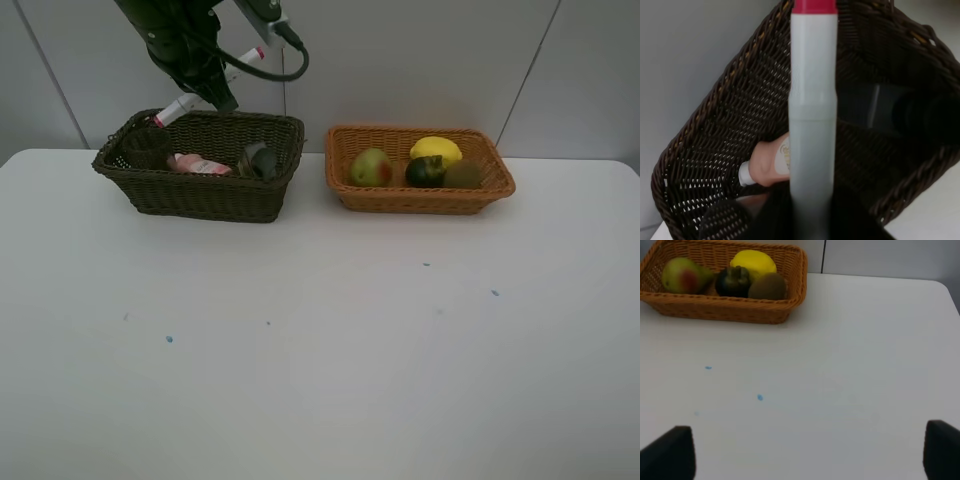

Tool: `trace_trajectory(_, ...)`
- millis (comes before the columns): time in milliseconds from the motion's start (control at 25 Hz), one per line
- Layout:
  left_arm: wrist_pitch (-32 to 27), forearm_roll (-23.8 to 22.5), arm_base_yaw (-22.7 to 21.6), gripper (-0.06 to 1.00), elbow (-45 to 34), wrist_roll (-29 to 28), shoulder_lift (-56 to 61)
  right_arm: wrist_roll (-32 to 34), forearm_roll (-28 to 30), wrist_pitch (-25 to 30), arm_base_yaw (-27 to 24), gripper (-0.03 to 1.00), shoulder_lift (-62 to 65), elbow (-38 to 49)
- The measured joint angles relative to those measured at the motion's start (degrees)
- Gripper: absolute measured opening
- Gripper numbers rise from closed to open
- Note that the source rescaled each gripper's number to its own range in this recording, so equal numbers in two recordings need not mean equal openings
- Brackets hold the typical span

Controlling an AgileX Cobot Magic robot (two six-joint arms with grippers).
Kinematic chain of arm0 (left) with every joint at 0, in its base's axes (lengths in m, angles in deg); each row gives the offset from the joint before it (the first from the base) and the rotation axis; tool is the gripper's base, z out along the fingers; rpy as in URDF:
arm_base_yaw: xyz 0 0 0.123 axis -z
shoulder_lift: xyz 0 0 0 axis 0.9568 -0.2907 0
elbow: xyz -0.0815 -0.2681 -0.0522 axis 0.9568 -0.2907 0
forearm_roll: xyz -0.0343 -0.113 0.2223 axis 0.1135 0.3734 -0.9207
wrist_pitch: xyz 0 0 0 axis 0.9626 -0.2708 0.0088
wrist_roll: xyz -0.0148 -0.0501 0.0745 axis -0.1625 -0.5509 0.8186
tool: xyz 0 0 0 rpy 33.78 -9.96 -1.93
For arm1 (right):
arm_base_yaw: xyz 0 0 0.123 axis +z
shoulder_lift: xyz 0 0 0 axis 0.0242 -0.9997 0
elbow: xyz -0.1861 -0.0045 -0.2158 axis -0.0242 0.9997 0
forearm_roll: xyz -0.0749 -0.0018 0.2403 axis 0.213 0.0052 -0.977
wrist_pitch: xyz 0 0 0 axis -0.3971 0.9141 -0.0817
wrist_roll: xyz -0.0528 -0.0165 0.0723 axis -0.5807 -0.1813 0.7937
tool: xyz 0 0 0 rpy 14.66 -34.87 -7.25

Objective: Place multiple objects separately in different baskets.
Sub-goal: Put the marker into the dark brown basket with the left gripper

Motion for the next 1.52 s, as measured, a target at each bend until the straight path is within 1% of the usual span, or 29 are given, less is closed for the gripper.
trace_trajectory(80, -1.1, 0.1, -0.2, 0.15, 2.7, -0.9, -3.0, 0.0, 0.0, 0.0, 0.0, 1.0, 0.0, 0.0)
trace_trajectory(200, -2.1, 1.7, -1.1, 0.15, 5.2, -3.0, -6.5, 0.0, 0.0, 0.0, 0.0, 1.0, 0.0, 0.0)
trace_trajectory(280, -2.1, 2.8, -1.9, 0.15, 5.7, -5.7, -8.4, 0.0, 0.0, 0.0, 0.0, 1.0, 0.0, 0.0)
trace_trajectory(440, -2.0, 3.2, -3.0, 0.15, 5.7, -10.6, -10.3, 0.0, 0.0, 0.0, 0.0, 1.0, 0.0, 0.0)
trace_trajectory(600, -0.1, 3.2, -4.2, 0.15, 5.8, -13.4, -10.8, 0.0, 0.0, 0.0, 0.0, 1.0, 0.0, 0.0)
trace_trajectory(720, 2.0, 3.3, -5.3, 0.15, 5.8, -14.4, -10.8, 0.0, 0.0, 0.0, 0.0, 1.0, 0.0, 0.0)
trace_trajectory(920, 3.7, 5.0, -6.8, 0.15, 5.8, -14.7, -12.5, 0.0, 0.0, 0.0, 0.0, 1.0, 0.0, 0.0)
trace_trajectory(1040, 4.6, 5.5, -7.3, 0.15, 5.8, -14.9, -13.7, 0.0, 0.0, 0.0, 0.0, 1.0, 0.0, 0.0)
trace_trajectory(1320, 11.0, 6.0, -7.7, 0.15, 5.8, -17.7, -15.8, 0.0, 0.0, 0.0, 0.0, 1.0, 0.0, 0.0)
trace_trajectory(1520, 12.3, 6.2, -8.0, 0.15, 5.8, -18.9, -17.2, 0.0, 0.0, 0.0, 0.0, 1.0, 0.0, 0.0)
